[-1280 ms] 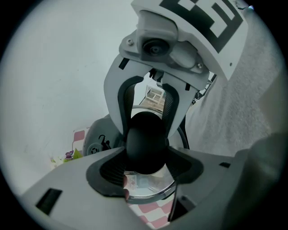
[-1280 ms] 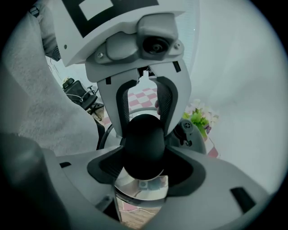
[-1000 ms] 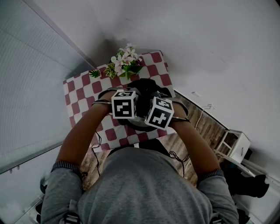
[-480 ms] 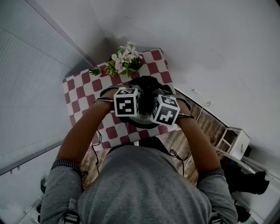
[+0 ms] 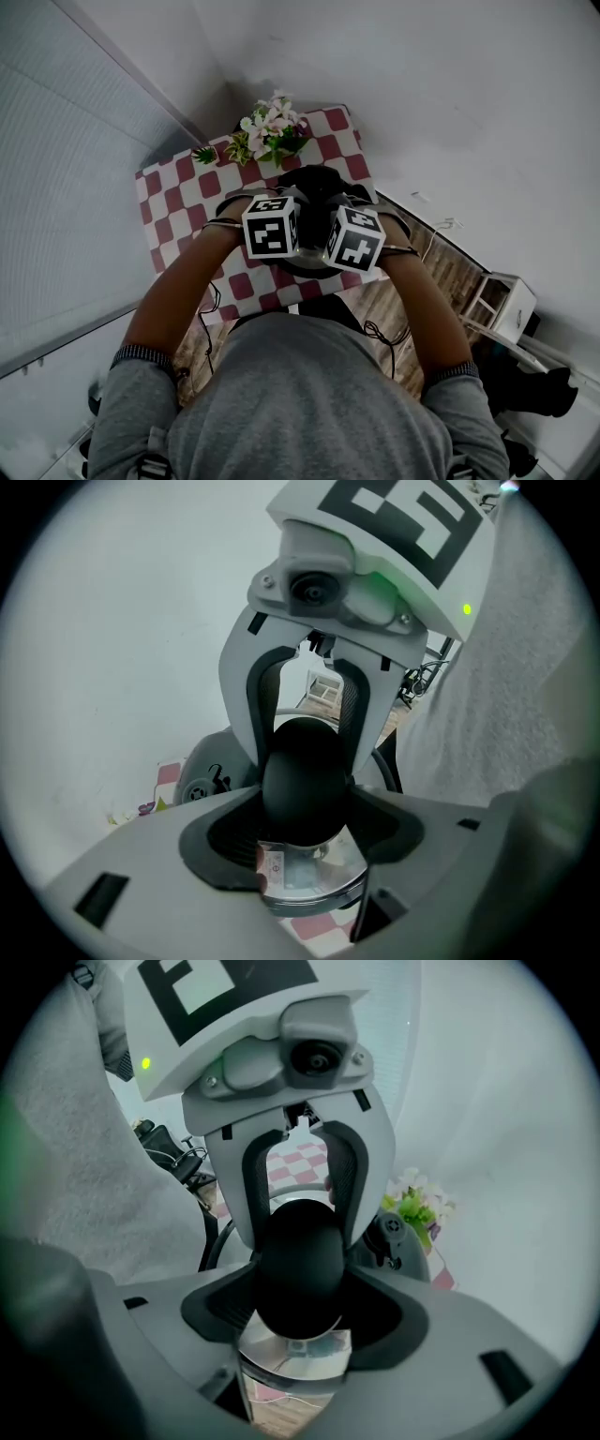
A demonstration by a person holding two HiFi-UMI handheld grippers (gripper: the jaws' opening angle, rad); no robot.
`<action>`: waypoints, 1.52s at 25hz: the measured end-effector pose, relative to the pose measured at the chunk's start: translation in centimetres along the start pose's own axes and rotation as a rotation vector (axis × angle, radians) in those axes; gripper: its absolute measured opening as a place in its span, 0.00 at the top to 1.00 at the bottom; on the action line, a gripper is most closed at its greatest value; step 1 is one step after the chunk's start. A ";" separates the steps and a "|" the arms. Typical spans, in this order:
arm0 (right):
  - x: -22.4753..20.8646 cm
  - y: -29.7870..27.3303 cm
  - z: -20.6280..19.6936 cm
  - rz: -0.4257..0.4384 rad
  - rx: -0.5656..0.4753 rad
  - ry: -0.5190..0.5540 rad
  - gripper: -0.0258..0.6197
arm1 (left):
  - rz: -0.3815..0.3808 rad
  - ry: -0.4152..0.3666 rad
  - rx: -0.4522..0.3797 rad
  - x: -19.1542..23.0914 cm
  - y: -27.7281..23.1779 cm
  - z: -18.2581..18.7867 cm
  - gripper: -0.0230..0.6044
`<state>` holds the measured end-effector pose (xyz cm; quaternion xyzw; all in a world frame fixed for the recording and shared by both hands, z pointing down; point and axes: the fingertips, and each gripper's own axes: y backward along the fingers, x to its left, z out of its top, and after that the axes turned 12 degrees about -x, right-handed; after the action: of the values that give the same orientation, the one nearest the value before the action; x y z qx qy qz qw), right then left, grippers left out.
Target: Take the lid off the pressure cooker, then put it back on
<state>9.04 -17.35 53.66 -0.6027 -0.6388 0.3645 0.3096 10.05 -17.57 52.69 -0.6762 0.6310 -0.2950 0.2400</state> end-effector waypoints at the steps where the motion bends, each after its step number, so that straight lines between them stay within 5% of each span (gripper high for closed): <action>1: 0.0 0.0 0.1 0.009 -0.016 0.008 0.50 | -0.001 0.007 0.000 0.1 0.0 0.0 0.49; 18: 0.0 -0.5 -0.1 0.256 0.033 0.291 0.48 | 0.086 0.279 0.040 0.8 -0.3 -0.1 0.48; 23: 0.0 -0.4 0.0 0.280 0.040 0.246 0.48 | 0.090 0.260 0.012 0.8 -0.3 0.0 0.48; 28: -0.1 -0.9 -0.6 0.180 0.066 0.118 0.50 | 0.104 0.204 0.005 0.8 -1.0 -0.4 0.48; 38: 0.0 -0.9 -0.9 0.270 0.094 0.290 0.48 | 0.177 0.314 0.009 1.1 -1.1 -0.3 0.48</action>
<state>9.35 -17.27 54.91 -0.7140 -0.4830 0.3416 0.3746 10.67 -18.59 53.82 -0.5623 0.7165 -0.3777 0.1666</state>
